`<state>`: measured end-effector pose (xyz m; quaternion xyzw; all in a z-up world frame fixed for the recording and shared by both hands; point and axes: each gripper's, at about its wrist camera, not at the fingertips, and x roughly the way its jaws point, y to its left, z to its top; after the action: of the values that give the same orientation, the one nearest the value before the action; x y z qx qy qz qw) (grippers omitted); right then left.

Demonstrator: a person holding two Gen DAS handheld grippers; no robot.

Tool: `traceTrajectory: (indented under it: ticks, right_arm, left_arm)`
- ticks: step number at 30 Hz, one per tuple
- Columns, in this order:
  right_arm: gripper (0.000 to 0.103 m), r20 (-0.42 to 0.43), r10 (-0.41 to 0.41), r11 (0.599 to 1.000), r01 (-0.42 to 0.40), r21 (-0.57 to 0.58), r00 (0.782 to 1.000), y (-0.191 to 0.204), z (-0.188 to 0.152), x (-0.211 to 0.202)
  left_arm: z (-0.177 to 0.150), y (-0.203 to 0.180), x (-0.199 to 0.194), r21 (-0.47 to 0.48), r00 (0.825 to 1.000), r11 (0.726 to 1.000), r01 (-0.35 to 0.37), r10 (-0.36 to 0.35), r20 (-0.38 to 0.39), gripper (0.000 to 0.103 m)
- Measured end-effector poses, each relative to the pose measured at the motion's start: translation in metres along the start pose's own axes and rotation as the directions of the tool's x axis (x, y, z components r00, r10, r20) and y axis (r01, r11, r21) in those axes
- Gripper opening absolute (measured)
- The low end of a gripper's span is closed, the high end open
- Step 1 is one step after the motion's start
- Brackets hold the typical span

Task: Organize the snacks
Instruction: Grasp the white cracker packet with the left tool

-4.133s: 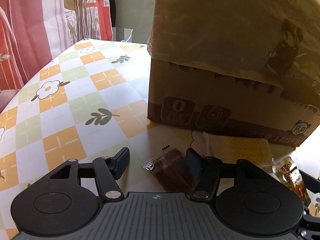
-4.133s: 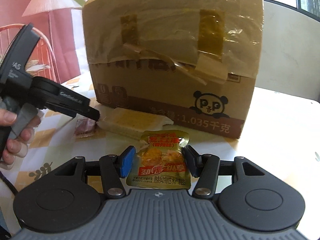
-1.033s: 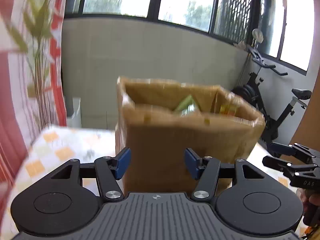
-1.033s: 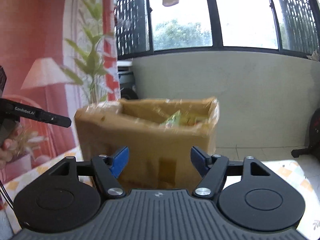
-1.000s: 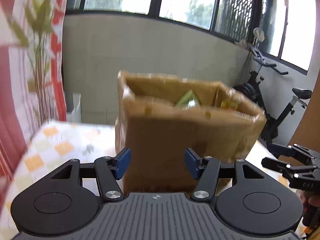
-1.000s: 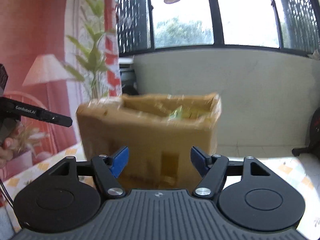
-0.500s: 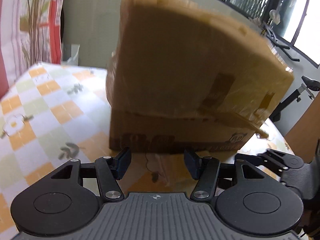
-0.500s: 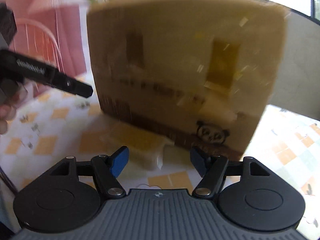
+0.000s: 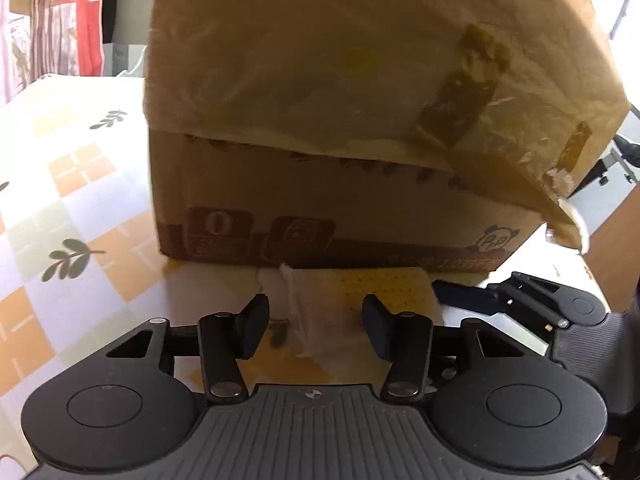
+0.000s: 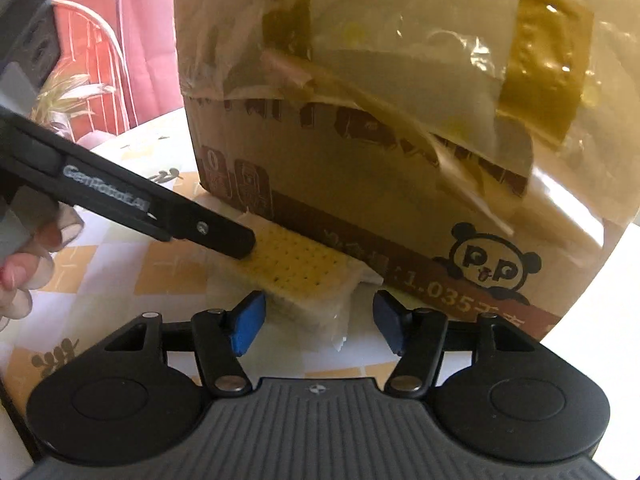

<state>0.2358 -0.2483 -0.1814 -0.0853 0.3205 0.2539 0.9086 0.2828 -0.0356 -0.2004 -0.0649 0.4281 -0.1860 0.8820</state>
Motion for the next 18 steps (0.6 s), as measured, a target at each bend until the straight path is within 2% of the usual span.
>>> traceTrajectory:
  ticks: [1, 6, 18]
  right_arm:
    - [0.063, 0.005, 0.000, 1.000, 0.000, 0.002, 1.000, 0.000, -0.001, -0.001]
    - [0.058, 0.019, -0.003, 1.000, 0.003, -0.015, 1.000, 0.003, -0.003, -0.005]
    - [0.057, 0.008, 0.007, 1.000, -0.007, -0.021, 1.000, 0.008, -0.006, -0.010]
  left_arm:
    - [0.000, -0.001, 0.001, 0.004, 1.000, 1.000, 0.012, -0.012, -0.004, 0.047]
    - [-0.001, -0.009, 0.001, 0.022, 1.000, 1.000, 0.019, -0.019, -0.006, 0.044]
    - [-0.016, -0.029, -0.004, -0.013, 1.000, 1.000, -0.013, 0.014, 0.003, 0.044]
